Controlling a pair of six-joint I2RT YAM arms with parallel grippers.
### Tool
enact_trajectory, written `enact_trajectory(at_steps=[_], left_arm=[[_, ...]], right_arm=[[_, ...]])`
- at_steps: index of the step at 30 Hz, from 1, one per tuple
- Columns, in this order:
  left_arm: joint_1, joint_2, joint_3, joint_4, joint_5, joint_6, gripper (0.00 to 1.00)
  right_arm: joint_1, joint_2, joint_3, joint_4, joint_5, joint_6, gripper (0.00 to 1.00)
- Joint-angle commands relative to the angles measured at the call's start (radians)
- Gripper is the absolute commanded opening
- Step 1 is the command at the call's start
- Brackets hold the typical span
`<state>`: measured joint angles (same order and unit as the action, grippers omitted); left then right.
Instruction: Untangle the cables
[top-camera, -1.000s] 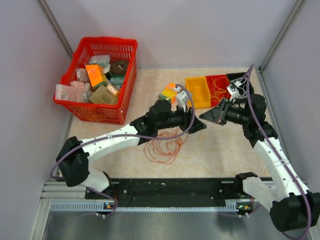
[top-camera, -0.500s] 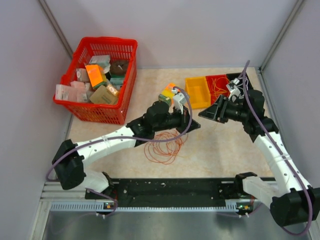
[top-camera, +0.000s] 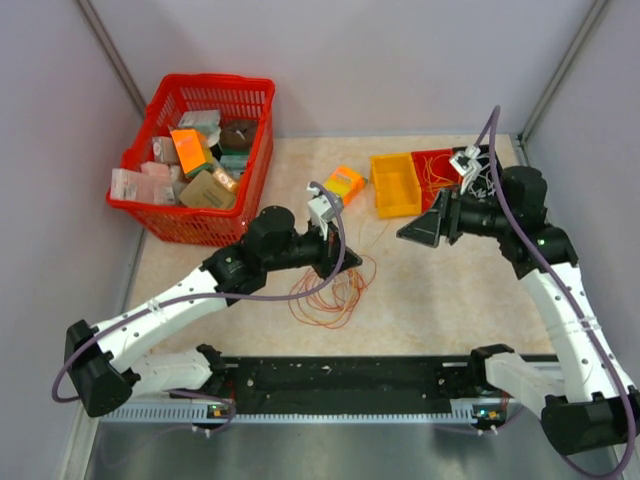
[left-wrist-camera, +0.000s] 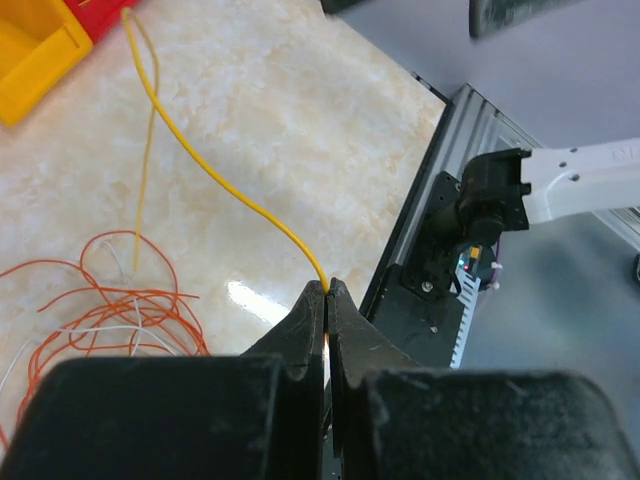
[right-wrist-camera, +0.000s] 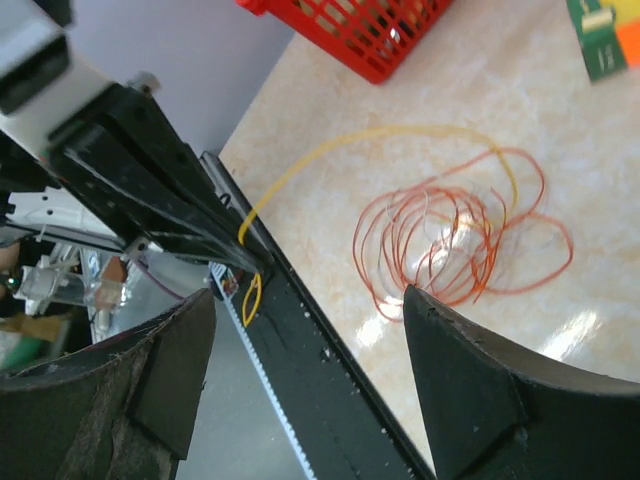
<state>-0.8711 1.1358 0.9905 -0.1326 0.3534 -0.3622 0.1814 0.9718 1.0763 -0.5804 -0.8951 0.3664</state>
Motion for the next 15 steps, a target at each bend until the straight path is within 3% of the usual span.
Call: enact_trajectory(at_steps=[1,7,11,13,15], left_arm=[[0.000,-0.027,0.004,0.004,0.116,0.054,0.00],[0.000,-0.033,0.004,0.011,0.200,0.069,0.00],[0.003,-0.030,0.011,0.013,0.176,0.062,0.00],[0.006,-0.027,0.017,0.033,0.132,0.030,0.00],[0.009,-0.025,0.020,0.053,0.058,-0.019,0.00]], right_arm=[[0.016,0.096,0.132,0.075,-0.067,-0.087,0.77],[0.041,0.220,0.040,0.557,-0.281,0.065,0.79],[0.147,0.280,0.120,0.363,-0.236,-0.056,0.79],[0.191,0.243,0.073,0.367,-0.228,-0.063,0.79],[0.210,0.185,-0.011,0.482,-0.229,0.026,0.79]])
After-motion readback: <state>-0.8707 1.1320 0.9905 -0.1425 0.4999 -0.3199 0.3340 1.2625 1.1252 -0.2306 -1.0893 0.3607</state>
